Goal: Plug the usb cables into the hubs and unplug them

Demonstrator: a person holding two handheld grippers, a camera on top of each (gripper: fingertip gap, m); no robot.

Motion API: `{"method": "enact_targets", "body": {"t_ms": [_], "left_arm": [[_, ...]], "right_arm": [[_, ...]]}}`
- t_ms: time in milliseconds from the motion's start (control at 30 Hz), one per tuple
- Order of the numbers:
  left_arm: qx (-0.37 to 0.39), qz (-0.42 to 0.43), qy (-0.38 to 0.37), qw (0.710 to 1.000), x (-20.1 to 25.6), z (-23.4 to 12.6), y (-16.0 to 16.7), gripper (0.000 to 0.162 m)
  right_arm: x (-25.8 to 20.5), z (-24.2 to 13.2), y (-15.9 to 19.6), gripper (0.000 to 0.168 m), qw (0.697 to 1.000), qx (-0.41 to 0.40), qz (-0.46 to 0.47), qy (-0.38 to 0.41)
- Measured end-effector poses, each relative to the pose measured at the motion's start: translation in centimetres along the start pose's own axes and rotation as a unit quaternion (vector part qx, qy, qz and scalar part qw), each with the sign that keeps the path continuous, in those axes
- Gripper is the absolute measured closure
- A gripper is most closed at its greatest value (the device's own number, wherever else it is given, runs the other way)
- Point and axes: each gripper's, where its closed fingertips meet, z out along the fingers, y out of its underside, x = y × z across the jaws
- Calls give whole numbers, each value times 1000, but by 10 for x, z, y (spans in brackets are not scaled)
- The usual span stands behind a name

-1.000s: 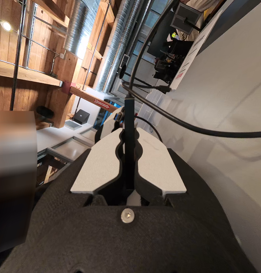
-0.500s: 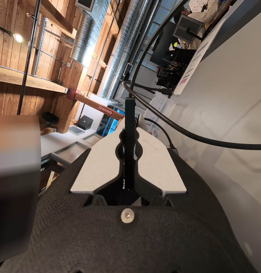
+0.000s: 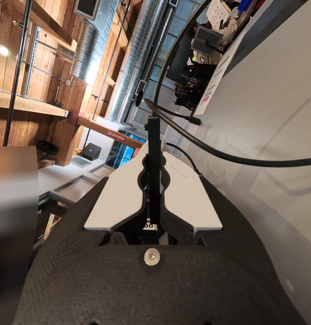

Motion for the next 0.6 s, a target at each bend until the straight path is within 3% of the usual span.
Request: {"method": "enact_targets", "body": {"t_ms": [600], "left_arm": [[31,27,-28,999,-4,-6,-2,155]], "right_arm": [[1,2,14,159,998,-56,3,10]]}}
